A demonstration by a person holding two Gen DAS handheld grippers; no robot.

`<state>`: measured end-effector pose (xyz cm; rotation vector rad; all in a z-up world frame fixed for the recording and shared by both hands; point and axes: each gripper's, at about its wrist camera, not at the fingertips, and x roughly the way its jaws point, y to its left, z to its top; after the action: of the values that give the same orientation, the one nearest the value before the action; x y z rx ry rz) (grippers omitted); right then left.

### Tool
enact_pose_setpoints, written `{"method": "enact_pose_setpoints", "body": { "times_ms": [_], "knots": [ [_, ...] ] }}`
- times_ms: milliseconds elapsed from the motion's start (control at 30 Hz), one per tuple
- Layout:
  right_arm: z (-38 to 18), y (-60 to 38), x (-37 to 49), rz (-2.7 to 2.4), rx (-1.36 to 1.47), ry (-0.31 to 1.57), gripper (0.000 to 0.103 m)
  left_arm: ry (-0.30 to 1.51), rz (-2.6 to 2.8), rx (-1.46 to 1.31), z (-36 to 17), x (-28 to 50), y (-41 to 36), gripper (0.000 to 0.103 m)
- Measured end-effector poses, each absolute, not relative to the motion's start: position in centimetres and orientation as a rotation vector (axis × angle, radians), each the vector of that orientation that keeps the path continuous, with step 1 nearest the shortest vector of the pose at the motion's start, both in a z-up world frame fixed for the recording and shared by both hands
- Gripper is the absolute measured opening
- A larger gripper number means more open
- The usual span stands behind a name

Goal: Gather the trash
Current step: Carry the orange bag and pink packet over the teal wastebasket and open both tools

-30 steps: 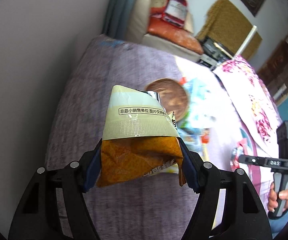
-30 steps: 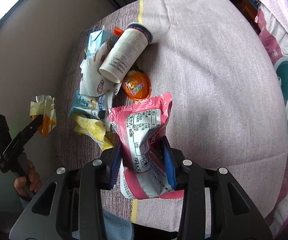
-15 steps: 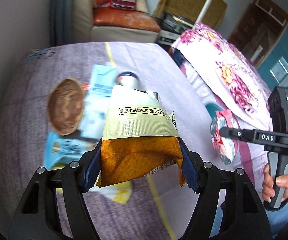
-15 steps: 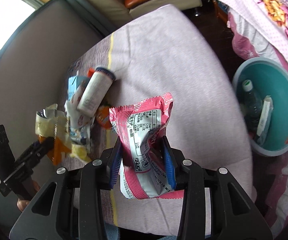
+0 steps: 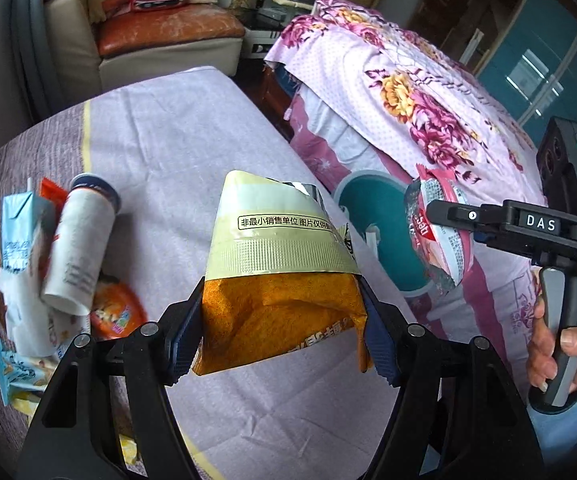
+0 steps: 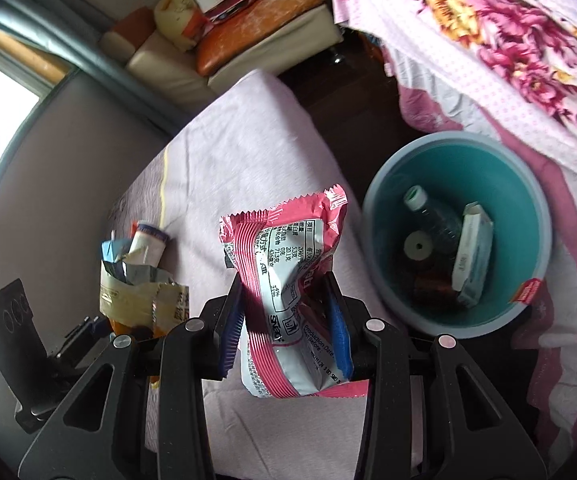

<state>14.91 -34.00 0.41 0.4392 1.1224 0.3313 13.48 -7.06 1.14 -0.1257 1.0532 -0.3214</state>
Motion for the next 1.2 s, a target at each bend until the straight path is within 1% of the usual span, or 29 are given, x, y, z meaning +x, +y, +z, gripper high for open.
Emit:
{"method": "enact_pose_setpoints", "body": {
  "times_ms": [333, 867, 1033, 1067, 1133, 1200],
  "knots": [
    [0.1, -41.4, 16.3, 0.2, 0.493, 1.07, 0.037, 1.088, -0.398, -0.054, 0.4, 17.6, -14.6, 0.071],
    [-1.7, -46.3, 18.2, 0.128, 0.504, 1.074, 0.037, 1.168, -0.466, 0.033, -3.1, 21.0, -23.0, 0.071],
    [-2.2, -46.9, 18.5, 0.112, 0.506, 1.081, 0.037, 1.197, -0.479, 0.059, -4.2, 21.7, -24.6, 0.074],
    [-2.2, -47.1, 18.5, 0.11, 0.506, 1.082, 0.037, 1.2, -0.476, 0.065, -4.3, 21.7, -24.7, 0.078],
    [-2.4, -47.3, 18.5, 0.102, 0.505, 1.084, 0.037, 1.203, -0.47, 0.073, -4.5, 21.9, -25.1, 0.081],
    [-2.5, -47.5, 18.4, 0.097, 0.505, 1.085, 0.037, 1.207, -0.466, 0.075, -4.6, 22.0, -25.2, 0.088]
  ]
}}
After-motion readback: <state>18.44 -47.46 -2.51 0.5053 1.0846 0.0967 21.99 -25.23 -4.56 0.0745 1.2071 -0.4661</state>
